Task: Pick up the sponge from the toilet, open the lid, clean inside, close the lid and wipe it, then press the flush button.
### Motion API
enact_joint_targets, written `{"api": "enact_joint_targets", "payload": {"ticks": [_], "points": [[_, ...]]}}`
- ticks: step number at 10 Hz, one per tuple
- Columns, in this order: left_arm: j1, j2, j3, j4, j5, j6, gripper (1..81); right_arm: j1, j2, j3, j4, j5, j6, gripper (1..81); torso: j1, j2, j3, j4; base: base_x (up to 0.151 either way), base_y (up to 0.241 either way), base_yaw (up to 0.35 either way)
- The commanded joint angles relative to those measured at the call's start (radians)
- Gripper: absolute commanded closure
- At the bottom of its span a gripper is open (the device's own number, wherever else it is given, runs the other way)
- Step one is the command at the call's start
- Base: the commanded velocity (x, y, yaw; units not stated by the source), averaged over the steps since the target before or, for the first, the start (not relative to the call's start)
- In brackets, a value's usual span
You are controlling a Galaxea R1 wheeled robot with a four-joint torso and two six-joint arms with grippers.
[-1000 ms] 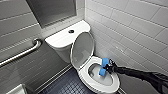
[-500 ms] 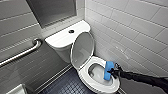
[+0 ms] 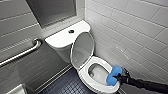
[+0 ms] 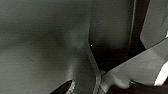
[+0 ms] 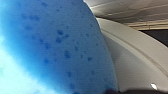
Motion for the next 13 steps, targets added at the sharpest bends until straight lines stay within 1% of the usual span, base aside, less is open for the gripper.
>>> {"api": "enact_joint_targets", "payload": {"ticks": [1, 2, 3, 5, 7, 10, 13], "points": [[0.017, 0.01, 0.026, -0.004, 0.091, 0.003, 1.0, 0.008, -0.17, 0.075, 0.038, -0.032, 0.01, 81.1, 0.0, 0.0, 0.0, 0.0, 0.0, 0.0, 0.0], [0.017, 0.012, 0.022, -0.004, 0.089, 0.003, 1.0, -0.009, -0.195, 0.109, 0.039, -0.029, 0.01, 81.1, 0.0, 0.0, 0.0, 0.0, 0.0, 0.0, 0.0], [0.017, 0.015, 0.016, -0.004, 0.089, 0.004, 1.0, -0.031, -0.221, 0.15, 0.039, -0.006, 0.01, 81.1, 0.0, 0.0, 0.0, 0.0, 0.0, 0.0, 0.0], [0.017, 0.015, 0.014, -0.004, 0.089, 0.004, 1.0, -0.066, -0.244, 0.207, 0.047, 0.011, 0.01, 81.1, 0.0, 0.0, 0.0, 0.0, 0.0, 0.0, 0.0], [0.017, 0.015, 0.014, -0.004, 0.089, 0.004, 1.0, -0.097, -0.233, 0.242, 0.047, 0.03, 0.01, 81.1, 0.0, 0.0, 0.0, 0.0, 0.0, 0.0, 0.0], [0.017, 0.018, 0.006, -0.001, 0.086, 0.004, 1.0, -0.118, -0.204, 0.277, 0.038, 0.019, 0.008, 81.1, 0.0, -0.001, 0.0, 0.0, 0.0, 0.0, 0.0], [0.017, 0.021, 0.0, 0.001, 0.086, 0.006, 1.0, -0.159, -0.21, 0.331, 0.036, 0.025, 0.008, 81.1, 0.0, -0.001, 0.0, 0.0, 0.0, 0.0, 0.0]]}}
